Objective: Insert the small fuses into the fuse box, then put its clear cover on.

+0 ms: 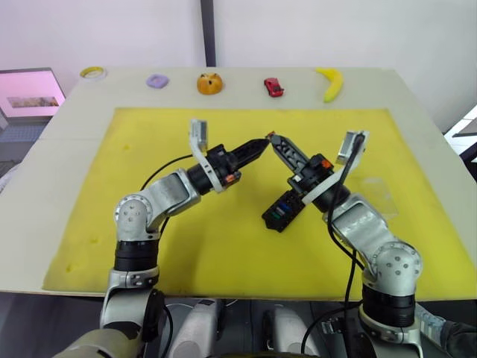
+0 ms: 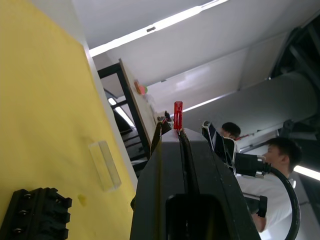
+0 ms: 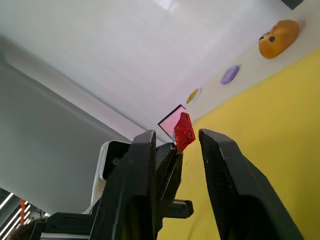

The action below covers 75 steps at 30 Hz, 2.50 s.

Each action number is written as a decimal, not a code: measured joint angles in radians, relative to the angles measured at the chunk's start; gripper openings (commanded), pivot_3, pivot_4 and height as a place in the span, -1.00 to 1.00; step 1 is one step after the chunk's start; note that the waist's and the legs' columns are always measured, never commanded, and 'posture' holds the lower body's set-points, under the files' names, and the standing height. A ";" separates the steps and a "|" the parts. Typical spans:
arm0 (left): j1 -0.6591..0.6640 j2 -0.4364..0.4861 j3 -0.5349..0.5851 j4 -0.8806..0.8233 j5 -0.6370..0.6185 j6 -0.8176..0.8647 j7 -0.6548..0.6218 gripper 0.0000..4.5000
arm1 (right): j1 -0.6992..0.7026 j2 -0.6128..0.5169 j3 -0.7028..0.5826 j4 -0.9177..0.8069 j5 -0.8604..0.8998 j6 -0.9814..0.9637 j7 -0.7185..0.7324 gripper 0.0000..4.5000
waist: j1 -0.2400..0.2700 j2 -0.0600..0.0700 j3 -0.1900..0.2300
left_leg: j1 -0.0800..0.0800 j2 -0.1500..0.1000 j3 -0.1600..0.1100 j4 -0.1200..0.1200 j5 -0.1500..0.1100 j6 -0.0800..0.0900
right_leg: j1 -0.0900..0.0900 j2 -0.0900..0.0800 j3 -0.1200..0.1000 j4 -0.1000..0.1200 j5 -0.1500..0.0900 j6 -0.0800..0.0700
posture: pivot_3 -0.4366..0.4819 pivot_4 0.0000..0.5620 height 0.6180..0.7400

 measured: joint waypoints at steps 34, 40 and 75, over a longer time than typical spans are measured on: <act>0.019 0.061 -0.001 0.000 -0.001 0.022 -0.023 -0.12 | -0.008 -0.002 0.001 0.000 0.021 -0.015 -0.010 -1.00 | -0.005 0.000 0.000 | 0.001 0.000 0.000 0.000 0.000 0.000 | 0.001 0.000 0.000 0.001 0.000 0.000 | -0.05 -0.47 0.92; 0.015 0.296 0.001 -0.001 0.054 0.141 -0.233 0.98 | -0.011 -0.058 -0.008 -0.016 0.047 -0.015 -0.009 -1.00 | -0.020 0.001 0.000 | 0.001 0.000 0.000 -0.001 0.001 -0.001 | -0.001 0.001 0.001 0.002 0.000 0.000 | -0.05 -0.47 0.92; -0.209 0.411 -0.501 0.160 1.402 -0.751 -1.429 0.98 | 0.305 -0.488 0.122 -0.222 -0.750 -0.003 0.422 -1.00 | -0.020 0.002 0.000 | -0.003 0.000 0.000 0.000 0.000 0.000 | 0.000 0.000 0.000 0.001 -0.001 -0.001 | -0.05 -0.47 0.92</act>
